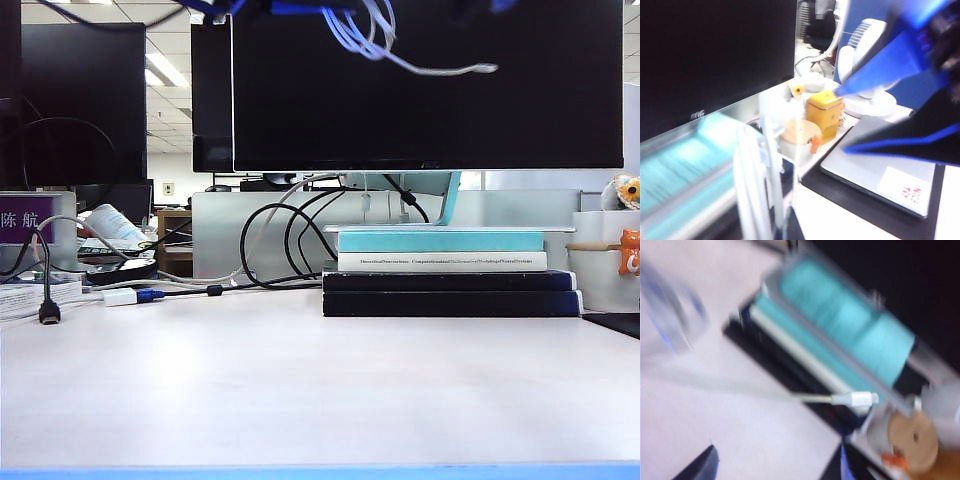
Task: Unfold the white charging cable into a straight cable.
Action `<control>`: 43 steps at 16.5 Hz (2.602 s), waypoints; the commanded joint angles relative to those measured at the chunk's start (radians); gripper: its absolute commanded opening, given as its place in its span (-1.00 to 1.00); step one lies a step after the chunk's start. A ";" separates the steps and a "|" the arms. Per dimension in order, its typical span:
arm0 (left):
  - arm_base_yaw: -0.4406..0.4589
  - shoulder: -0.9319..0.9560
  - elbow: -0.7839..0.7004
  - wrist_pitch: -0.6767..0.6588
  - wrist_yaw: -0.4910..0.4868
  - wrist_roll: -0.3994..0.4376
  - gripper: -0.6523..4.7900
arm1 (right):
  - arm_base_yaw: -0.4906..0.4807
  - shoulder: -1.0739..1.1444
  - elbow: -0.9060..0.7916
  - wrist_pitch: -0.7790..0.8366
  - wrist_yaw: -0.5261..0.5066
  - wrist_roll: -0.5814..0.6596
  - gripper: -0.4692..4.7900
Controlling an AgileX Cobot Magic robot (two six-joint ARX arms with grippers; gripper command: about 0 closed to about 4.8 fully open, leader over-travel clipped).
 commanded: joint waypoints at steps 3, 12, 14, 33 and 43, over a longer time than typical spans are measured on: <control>0.101 -0.036 0.002 0.002 0.230 -0.014 -0.78 | -0.027 -0.002 0.004 -0.095 -0.084 -0.093 0.32; 0.119 -0.036 0.003 -0.027 0.457 -0.082 -0.78 | -0.026 0.001 0.004 -0.114 -0.291 -0.182 0.32; 0.119 -0.036 0.003 -0.016 0.503 -0.119 -0.78 | -0.026 0.002 0.004 -0.114 -0.302 -0.184 0.27; 0.119 -0.036 0.003 0.032 0.690 -0.280 -0.78 | -0.026 0.002 -0.040 -0.171 -0.449 -0.253 -0.84; 0.171 -0.037 0.003 -0.256 0.208 -0.159 1.00 | -0.025 0.001 -0.037 -0.127 -0.182 -0.130 -0.84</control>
